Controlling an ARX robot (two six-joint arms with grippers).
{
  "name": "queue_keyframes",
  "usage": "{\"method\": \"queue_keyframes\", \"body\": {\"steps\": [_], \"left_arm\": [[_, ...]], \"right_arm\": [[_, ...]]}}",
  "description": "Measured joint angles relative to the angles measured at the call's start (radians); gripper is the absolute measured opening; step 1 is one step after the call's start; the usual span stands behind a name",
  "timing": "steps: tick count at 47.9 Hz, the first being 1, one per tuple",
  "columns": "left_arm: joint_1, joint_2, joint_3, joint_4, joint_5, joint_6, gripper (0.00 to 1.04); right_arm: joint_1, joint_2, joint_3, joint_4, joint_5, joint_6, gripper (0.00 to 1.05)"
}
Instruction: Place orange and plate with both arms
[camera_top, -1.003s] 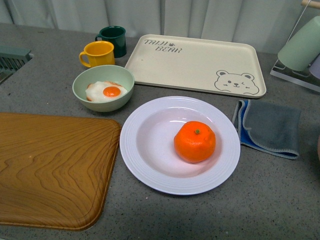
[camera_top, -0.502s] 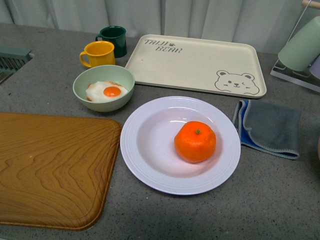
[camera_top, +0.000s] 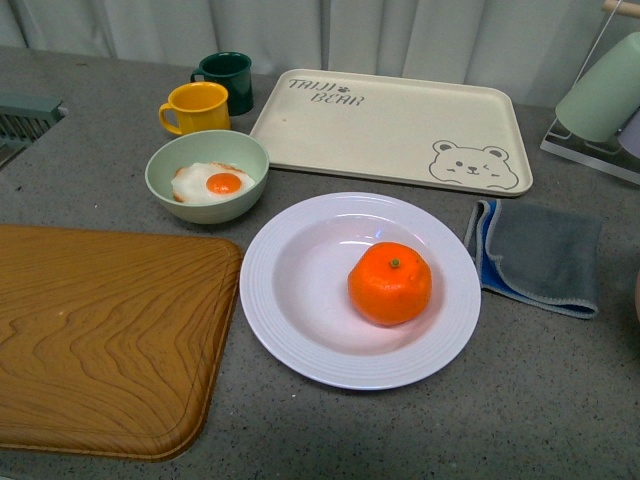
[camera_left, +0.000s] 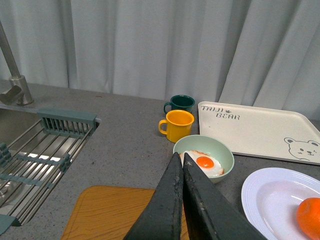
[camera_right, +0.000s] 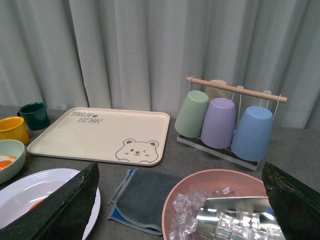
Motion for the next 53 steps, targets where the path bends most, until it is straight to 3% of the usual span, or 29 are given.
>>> {"method": "queue_keyframes", "body": {"steps": [17,20,27,36,50,53], "left_arm": [[0.000,-0.088,0.000,-0.090,0.000,0.000,0.04],[0.000,-0.199,0.000,-0.236,0.000,0.000,0.04],[0.000,-0.256,0.000,-0.264,0.001,0.000,0.04],[0.000,-0.257,0.000,-0.265,0.001,0.000,0.33],[0.000,-0.257,0.000,-0.265,0.001,0.001,1.00],[0.000,-0.257,0.000,-0.265,0.001,0.002,0.97]], "right_arm": [[0.000,0.000,0.000,0.000,0.000,0.000,0.95],[0.000,0.000,0.000,0.000,0.000,0.000,0.95],[0.000,0.000,0.000,0.000,0.000,0.000,0.95],[0.000,0.000,0.000,0.000,0.000,0.000,0.95],[0.000,0.000,0.000,0.000,0.000,0.000,0.95],[0.002,0.002,0.000,-0.003,0.010,-0.010,0.95]]}}
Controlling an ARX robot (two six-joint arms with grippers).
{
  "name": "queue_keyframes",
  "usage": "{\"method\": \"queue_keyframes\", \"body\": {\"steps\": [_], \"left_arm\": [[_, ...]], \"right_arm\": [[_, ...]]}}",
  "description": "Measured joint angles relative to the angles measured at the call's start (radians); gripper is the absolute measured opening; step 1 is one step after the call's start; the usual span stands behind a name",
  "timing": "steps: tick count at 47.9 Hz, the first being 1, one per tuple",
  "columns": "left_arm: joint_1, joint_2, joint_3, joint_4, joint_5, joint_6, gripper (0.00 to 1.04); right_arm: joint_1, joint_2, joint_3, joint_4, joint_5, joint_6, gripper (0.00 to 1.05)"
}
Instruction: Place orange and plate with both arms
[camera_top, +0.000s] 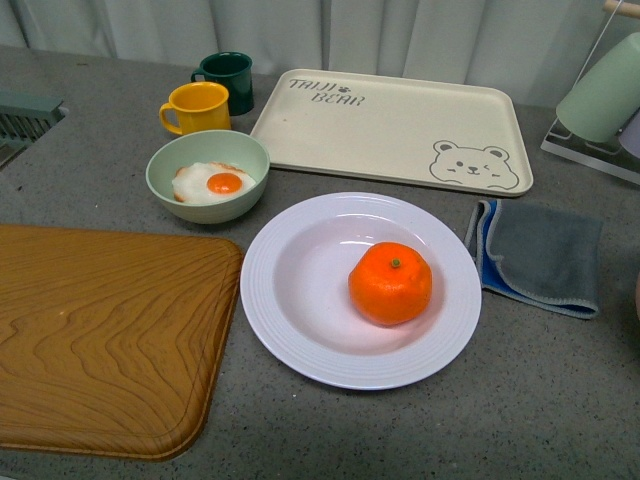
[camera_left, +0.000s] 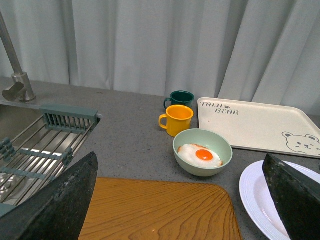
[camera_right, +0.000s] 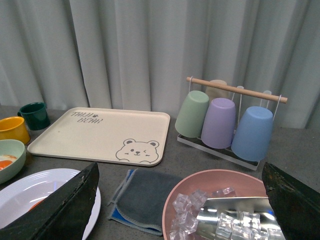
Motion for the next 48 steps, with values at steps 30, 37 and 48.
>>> {"method": "queue_keyframes", "body": {"steps": [30,37,48], "left_arm": [[0.000,0.000,0.000,0.000,0.000,0.000,0.98],[0.000,0.000,0.000,0.000,0.000,0.000,0.98],[0.000,0.000,0.000,0.000,0.000,0.000,0.98]], "right_arm": [[0.163,1.277,0.418,0.199,-0.338,0.314,0.95],[0.113,1.407,0.460,0.156,-0.484,0.379,0.95],[0.062,1.655,0.517,0.221,-0.674,0.490,0.95]]}}
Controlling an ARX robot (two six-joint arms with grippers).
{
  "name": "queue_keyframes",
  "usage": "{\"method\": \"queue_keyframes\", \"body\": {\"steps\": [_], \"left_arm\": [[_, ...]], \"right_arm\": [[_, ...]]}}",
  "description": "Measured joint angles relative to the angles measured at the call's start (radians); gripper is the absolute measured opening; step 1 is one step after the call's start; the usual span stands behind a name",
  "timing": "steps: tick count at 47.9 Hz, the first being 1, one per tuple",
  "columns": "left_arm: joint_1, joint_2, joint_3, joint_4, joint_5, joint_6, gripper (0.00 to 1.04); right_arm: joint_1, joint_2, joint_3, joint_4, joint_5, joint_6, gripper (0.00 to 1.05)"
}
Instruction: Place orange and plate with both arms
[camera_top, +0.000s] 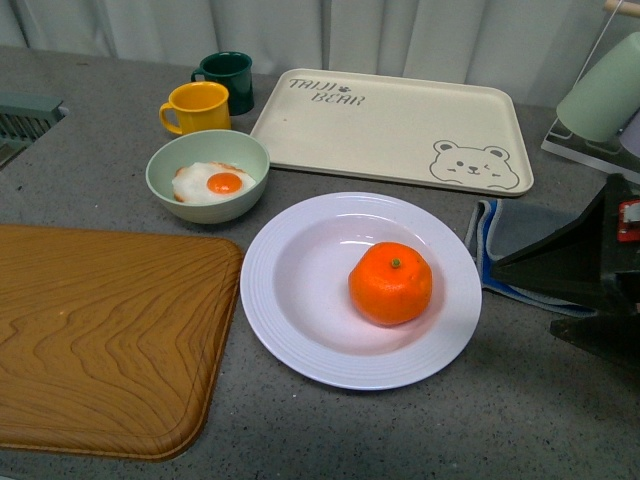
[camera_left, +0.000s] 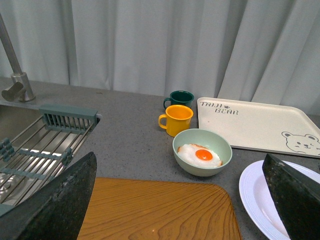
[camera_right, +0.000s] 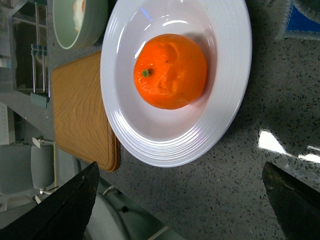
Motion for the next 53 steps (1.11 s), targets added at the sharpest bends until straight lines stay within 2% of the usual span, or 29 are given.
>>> {"method": "queue_keyframes", "body": {"steps": [10,28,37,53], "left_arm": [[0.000,0.000,0.000,0.000,0.000,0.000,0.98],[0.000,0.000,0.000,0.000,0.000,0.000,0.98],[0.000,0.000,0.000,0.000,0.000,0.000,0.98],[0.000,0.000,0.000,0.000,0.000,0.000,0.98]], "right_arm": [[0.001,0.161,0.042,0.145,-0.050,0.106,0.95],[0.052,0.355,0.101,0.381,-0.002,0.396,0.95],[0.074,0.412,0.106,0.443,0.013,0.496,0.95],[0.080,0.478,0.151,0.473,0.038,0.550,0.95]]}}
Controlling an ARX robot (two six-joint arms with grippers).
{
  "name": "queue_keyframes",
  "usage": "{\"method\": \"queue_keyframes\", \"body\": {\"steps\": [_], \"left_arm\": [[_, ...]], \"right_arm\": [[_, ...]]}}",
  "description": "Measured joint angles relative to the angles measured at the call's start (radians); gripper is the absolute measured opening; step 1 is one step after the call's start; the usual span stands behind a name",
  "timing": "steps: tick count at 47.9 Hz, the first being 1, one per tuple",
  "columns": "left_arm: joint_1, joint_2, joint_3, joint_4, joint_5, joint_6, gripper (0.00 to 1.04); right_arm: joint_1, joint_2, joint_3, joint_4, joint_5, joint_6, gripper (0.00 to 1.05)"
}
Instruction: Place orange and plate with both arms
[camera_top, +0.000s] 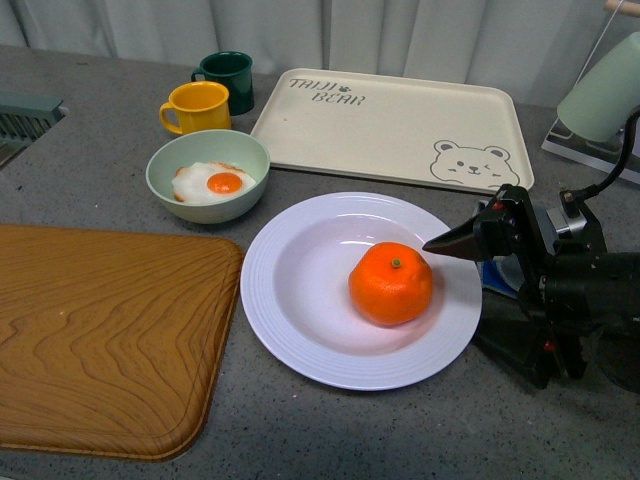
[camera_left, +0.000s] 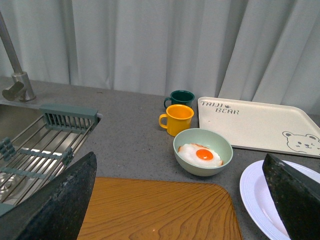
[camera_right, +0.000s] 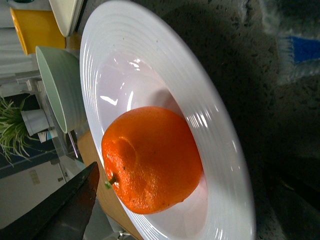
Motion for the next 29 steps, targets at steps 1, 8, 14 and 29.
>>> {"method": "queue_keyframes", "body": {"steps": [1,8,14,29], "left_arm": [[0.000,0.000,0.000,0.000,0.000,0.000,0.98],[0.000,0.000,0.000,0.000,0.000,0.000,0.98],[0.000,0.000,0.000,0.000,0.000,0.000,0.98],[0.000,0.000,0.000,0.000,0.000,0.000,0.98]], "right_arm": [[0.000,0.002,0.003,0.000,0.002,0.003,0.95],[0.000,0.016,0.019,0.006,0.014,0.021,0.95],[0.005,0.031,0.039,0.003,0.018,0.033,0.95],[0.013,0.056,0.088,-0.052,0.070,0.075,0.55]]}}
